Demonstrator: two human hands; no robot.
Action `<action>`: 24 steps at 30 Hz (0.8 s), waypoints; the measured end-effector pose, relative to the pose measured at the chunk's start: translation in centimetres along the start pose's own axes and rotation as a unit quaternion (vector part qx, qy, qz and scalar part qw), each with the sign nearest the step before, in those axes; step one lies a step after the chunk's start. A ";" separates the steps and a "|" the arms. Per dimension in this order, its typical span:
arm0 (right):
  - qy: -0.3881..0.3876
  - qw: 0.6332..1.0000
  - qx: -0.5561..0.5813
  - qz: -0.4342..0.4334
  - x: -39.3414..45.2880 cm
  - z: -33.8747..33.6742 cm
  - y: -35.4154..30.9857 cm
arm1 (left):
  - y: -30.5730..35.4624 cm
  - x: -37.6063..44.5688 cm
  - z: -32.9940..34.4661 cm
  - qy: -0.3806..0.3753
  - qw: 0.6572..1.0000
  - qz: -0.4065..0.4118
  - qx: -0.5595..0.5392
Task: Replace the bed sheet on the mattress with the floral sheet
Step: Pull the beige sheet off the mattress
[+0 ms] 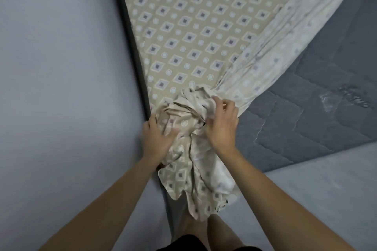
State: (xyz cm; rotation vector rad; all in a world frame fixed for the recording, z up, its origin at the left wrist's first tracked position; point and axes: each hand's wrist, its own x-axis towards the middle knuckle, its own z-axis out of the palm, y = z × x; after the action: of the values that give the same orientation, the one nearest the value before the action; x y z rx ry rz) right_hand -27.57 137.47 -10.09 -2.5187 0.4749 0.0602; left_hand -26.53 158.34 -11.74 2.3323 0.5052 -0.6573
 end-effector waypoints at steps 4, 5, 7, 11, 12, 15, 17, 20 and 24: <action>-0.136 0.982 -0.071 -0.114 -3.3 1.9 2.0 | -6.5 -3.3 4.1 -0.097 0.992 -0.084 0.017; -0.200 0.972 -0.078 -0.099 -4.0 2.7 2.7 | -7.8 -4.0 5.1 -0.104 0.990 -0.091 0.010; -0.308 0.942 -0.116 -0.062 -5.1 4.3 3.8 | -8.3 -5.2 6.4 -0.095 0.991 -0.093 0.023; -0.310 0.917 -0.234 -0.088 -5.3 5.9 4.2 | -6.7 -4.9 6.2 0.001 0.994 -0.042 0.099; -0.290 0.919 -0.246 -0.106 -4.7 6.0 4.3 | -6.0 -4.4 5.6 0.025 0.995 -0.035 0.085; -0.228 0.931 -0.232 -0.165 -2.1 5.6 4.4 | -3.0 -2.6 2.8 0.072 0.997 -0.004 0.017; -0.195 0.939 -0.213 -0.187 0.5 4.9 4.0 | -0.6 -1.0 0.7 0.088 0.996 0.011 -0.029; -0.140 0.961 -0.155 -0.180 5.4 3.6 1.8 | 2.1 2.5 -1.8 0.107 0.989 0.053 -0.087; -0.065 0.977 -0.094 -0.180 11.7 2.6 -0.2 | 3.8 7.8 -3.3 0.121 0.977 0.113 -0.137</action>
State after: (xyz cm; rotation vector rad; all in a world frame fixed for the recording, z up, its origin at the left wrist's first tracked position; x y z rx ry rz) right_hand -16.36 135.28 -13.89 -2.7244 -0.0456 0.1352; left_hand -17.33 159.28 -12.16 2.1712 0.4007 -0.1836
